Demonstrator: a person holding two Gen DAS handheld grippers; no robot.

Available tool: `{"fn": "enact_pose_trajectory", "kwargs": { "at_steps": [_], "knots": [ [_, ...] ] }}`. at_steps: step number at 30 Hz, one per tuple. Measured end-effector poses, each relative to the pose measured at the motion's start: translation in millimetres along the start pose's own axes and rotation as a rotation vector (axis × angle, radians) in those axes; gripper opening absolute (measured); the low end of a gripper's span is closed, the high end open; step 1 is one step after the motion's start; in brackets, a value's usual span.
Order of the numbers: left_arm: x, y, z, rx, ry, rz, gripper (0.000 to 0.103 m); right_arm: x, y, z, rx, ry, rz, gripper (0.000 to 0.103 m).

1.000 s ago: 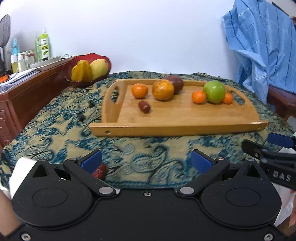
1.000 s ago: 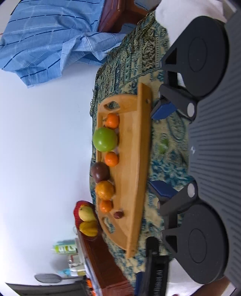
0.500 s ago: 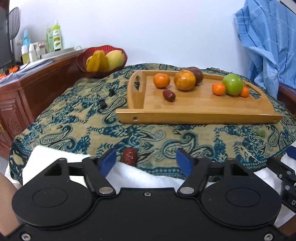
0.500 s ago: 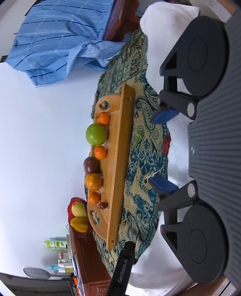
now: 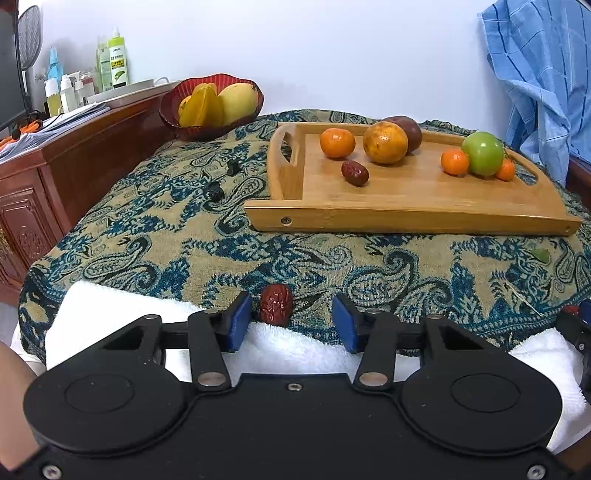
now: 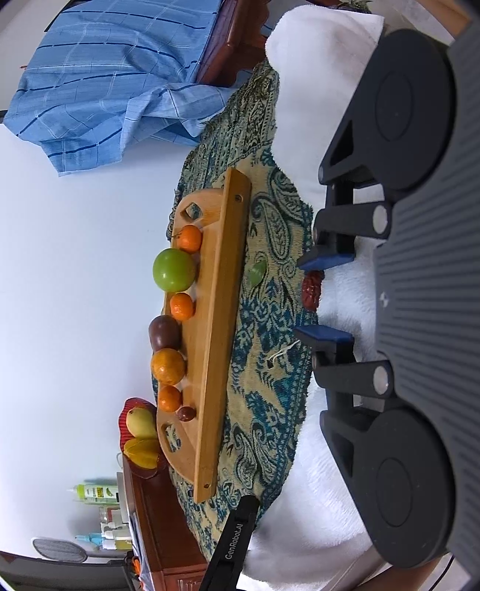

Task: Organize fruits
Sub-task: 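Grasp a red date with the left gripper while the right gripper grasps another red date, then carry the date with the left gripper while the right gripper carries its date over the tray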

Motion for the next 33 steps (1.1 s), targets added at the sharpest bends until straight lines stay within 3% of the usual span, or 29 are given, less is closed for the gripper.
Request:
{"fn": "enact_pose_trajectory", "kwargs": {
  "at_steps": [10, 20, 33],
  "knots": [
    [-3, 0, 2, 0.014, -0.003, 0.006, 0.039, -7, 1, 0, -0.009, -0.002, 0.02, 0.035],
    [0, 1, -1, -0.006, 0.004, 0.004, 0.018, -11, 3, -1, -0.032, 0.008, 0.036, 0.028],
    [7, 7, -3, 0.016, -0.02, 0.01, 0.016, -11, 7, -2, -0.069, 0.022, 0.011, 0.029]
  ]
}}
Point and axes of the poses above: each gripper's, at about its wrist camera, not at the fingertips, and x roughly against the way its jaws point, z to its left, y to its top, the point moved 2 cm from there along -x, roughly the way its jaws point, and after that the axes turned 9 degrees about x, right-handed, at the moved point
